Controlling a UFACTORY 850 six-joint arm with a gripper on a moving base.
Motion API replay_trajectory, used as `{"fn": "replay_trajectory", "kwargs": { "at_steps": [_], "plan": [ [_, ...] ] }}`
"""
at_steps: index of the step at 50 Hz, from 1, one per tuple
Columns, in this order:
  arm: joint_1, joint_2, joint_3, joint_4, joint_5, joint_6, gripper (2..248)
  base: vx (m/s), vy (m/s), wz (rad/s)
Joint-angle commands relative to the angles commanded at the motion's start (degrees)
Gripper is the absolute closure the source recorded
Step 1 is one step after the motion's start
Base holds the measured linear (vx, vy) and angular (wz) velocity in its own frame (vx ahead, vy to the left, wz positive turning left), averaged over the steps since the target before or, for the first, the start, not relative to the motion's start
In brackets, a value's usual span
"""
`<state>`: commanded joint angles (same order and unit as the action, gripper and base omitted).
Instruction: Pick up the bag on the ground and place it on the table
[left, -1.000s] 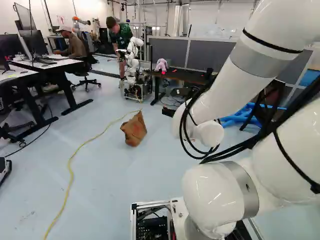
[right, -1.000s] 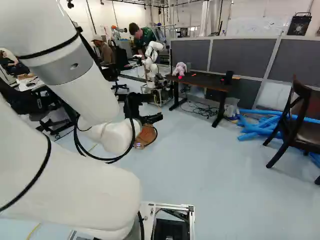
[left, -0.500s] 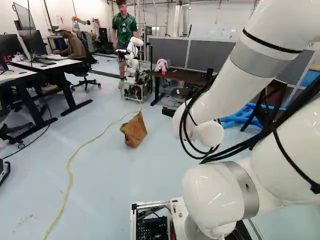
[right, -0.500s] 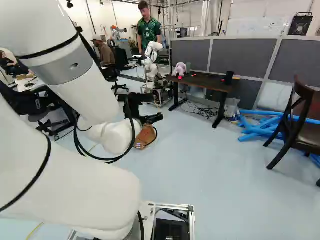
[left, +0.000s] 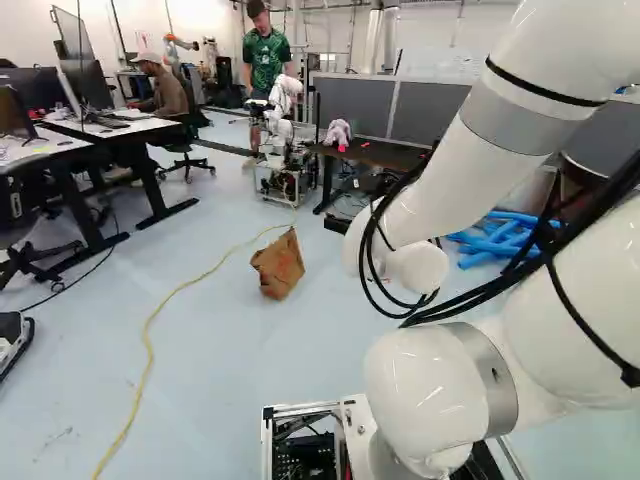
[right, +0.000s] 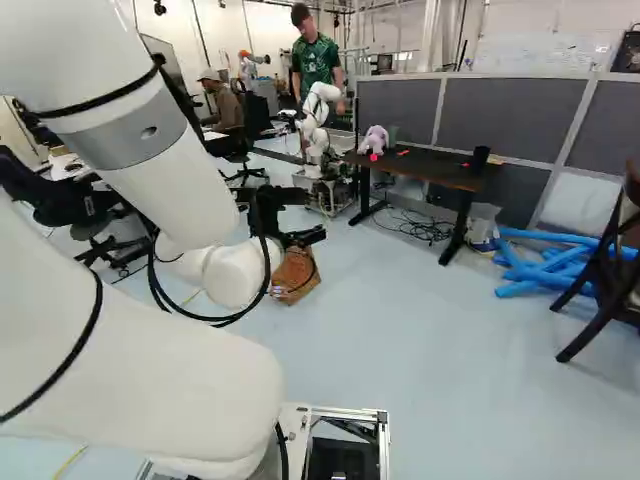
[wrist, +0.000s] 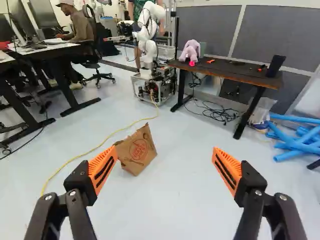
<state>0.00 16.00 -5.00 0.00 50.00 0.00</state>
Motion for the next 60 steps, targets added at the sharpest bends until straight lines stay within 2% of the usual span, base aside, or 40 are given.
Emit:
{"fn": "replay_trajectory", "kwargs": {
  "at_steps": [16, 60],
  "plan": [
    [0.0, 0.0, 0.0, 0.0, 0.0, 0.0, 3, 0.153, 0.038, 0.162],
    [0.0, 0.0, 0.0, 0.0, 0.0, 0.0, 3, 0.177, 0.007, 0.014]
  ]
}}
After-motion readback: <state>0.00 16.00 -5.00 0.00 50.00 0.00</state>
